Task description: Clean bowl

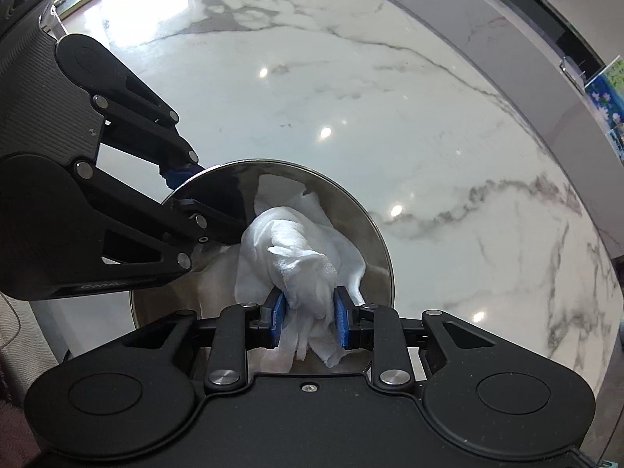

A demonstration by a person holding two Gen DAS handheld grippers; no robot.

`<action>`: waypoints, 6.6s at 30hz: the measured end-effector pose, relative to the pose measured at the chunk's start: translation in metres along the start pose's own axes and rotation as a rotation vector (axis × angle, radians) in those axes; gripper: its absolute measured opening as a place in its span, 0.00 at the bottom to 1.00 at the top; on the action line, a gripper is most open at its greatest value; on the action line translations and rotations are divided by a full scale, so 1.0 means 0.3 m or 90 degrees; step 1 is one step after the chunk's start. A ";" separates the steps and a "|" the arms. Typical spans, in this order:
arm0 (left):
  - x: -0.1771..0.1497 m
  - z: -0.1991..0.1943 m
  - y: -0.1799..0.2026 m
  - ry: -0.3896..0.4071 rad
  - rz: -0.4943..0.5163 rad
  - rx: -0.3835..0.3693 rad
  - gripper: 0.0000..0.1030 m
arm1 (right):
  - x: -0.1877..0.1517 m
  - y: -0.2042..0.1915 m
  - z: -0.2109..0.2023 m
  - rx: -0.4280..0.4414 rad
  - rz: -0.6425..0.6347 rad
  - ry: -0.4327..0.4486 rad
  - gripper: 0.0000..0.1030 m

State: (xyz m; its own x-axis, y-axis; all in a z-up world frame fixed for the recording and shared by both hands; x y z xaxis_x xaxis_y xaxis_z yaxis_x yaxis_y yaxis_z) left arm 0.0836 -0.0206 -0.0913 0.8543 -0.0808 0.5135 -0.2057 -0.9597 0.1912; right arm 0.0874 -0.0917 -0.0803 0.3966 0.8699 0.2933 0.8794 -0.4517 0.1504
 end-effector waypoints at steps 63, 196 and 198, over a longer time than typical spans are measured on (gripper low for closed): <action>-0.002 0.006 0.006 -0.002 0.005 -0.001 0.15 | -0.004 -0.059 -0.028 0.101 0.035 0.046 0.23; -0.010 -0.038 0.019 -0.007 0.022 -0.003 0.25 | -0.040 0.014 -0.034 0.070 0.154 0.027 0.22; -0.009 -0.038 0.020 -0.003 0.023 -0.005 0.22 | -0.038 0.007 -0.034 0.065 0.143 0.023 0.22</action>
State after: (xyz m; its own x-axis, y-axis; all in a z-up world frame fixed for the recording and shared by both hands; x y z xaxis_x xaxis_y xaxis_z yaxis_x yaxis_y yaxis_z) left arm 0.0744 -0.0231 -0.0820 0.8485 -0.1168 0.5161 -0.2404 -0.9540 0.1792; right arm 0.0820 -0.1046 -0.0736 0.5777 0.7409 0.3425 0.7925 -0.6096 -0.0178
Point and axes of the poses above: each gripper's, at about its wrist camera, not at the fingertips, and z roughly the way its jaws point, y to its right, x to its top, the point moved 8 cm from there along z, roughly the way its jaws point, and after that the axes turned 5 degrees about -z, right-handed, at the moved point
